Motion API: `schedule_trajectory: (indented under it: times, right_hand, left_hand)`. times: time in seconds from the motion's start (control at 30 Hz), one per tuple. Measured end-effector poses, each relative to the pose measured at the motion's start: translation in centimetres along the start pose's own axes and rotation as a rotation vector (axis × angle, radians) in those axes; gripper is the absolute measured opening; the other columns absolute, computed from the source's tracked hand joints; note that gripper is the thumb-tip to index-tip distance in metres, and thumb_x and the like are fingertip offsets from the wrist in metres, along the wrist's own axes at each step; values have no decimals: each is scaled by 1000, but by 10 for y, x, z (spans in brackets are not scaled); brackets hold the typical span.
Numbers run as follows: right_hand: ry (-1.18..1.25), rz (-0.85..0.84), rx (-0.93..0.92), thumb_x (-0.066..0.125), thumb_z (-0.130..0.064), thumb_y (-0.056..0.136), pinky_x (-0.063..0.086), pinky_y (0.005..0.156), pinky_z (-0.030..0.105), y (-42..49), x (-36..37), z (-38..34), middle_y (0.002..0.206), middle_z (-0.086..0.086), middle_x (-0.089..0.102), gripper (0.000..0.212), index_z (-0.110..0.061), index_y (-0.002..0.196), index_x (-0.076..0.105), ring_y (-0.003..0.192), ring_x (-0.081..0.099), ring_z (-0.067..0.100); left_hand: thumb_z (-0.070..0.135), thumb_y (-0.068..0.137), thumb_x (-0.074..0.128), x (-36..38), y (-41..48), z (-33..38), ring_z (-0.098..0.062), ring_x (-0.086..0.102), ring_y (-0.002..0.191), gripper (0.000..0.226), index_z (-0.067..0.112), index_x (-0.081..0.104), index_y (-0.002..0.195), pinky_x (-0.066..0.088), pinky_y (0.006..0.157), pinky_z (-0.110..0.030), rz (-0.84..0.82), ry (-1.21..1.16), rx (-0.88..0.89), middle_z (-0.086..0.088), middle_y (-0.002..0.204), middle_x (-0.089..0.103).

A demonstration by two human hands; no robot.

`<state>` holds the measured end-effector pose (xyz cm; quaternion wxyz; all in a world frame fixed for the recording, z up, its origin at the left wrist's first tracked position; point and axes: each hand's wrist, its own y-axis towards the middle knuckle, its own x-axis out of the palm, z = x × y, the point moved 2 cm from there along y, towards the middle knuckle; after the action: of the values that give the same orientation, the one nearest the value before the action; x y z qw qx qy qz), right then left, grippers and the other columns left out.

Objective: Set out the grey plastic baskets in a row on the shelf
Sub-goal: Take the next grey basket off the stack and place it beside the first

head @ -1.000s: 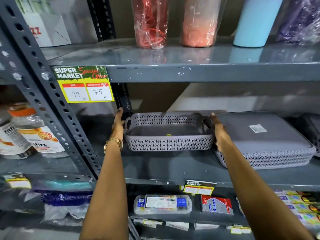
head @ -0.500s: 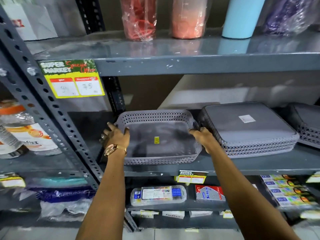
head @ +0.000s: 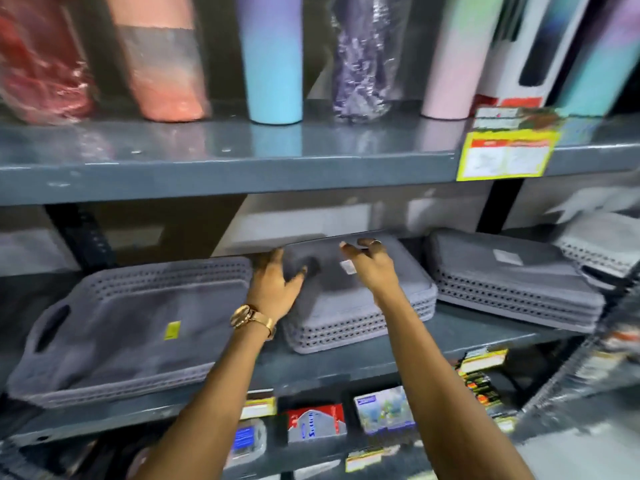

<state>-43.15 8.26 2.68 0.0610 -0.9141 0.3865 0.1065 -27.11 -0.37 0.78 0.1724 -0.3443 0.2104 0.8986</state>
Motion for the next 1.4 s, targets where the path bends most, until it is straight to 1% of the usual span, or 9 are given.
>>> schedule_trajectory:
  times: [0.1,0.23,0.47,0.67,0.77,0.93,1.13,1.23,1.4]
  right_hand:
    - [-81,40,-44,62,-30,88,45,95,37,33,-56,10,118,14,63,46,-3,125,55,116,57,30]
    - [-224,-60,-38,59,-18,91,47,83,34,83,-100,40,122,20,64,29,-4,115,62,101,59,24]
    - [-148,-210,189,66,-21,87,39,70,27,108,-116,51,107,4,56,35,-4,116,61,91,55,18]
    - [71,-269,273,73,-44,77,36,108,35,111,-105,57,129,-6,50,64,-11,127,51,119,47,15]
    - [169,-264,268,76,-66,54,37,107,38,109,-105,54,133,-4,54,92,-18,130,55,122,51,21]
    - [281,-191,167,64,-59,71,47,89,37,107,-112,23,130,13,61,76,-8,128,57,114,59,31]
    - [479,-134,184,42,-67,86,39,104,41,104,-128,16,134,16,54,83,-7,143,40,124,49,33]
    - [470,-142,251,39,-75,80,34,111,46,102,-132,24,147,17,44,94,-8,146,35,135,42,35]
    - [397,-135,324,46,-78,73,40,106,48,85,-134,44,141,11,52,89,-15,136,47,122,54,29]
  left_hand:
    - [49,90,56,31,12,13,-35,49,130,68,9,40,142,41,107,-38,-106,49,-167,-16,145,48]
    - [48,92,53,57,29,12,-36,65,98,48,2,63,101,50,85,-38,-86,4,-342,-22,102,68]
    - [33,100,45,73,33,9,-53,60,101,56,-20,54,118,43,57,-40,8,-130,-528,-44,99,61]
    - [43,100,36,75,27,10,-46,59,108,53,-5,57,111,47,84,-45,77,-179,-602,-35,122,58]
    - [51,98,32,63,22,15,-44,55,117,63,2,40,137,44,96,-43,137,-208,-593,-28,135,53]
    - [53,98,30,37,23,42,-38,35,140,68,11,21,151,29,113,-44,336,-458,-543,-16,156,31]
    - [84,77,31,8,29,37,-35,29,144,98,20,23,151,23,119,-51,524,-771,-587,-10,158,30]
    - [103,39,37,2,37,13,-32,35,143,133,32,20,150,30,115,-56,504,-924,-605,-2,158,31]
    - [104,28,39,2,20,2,-30,35,142,144,27,31,149,25,117,-55,337,-798,-687,-6,157,34]
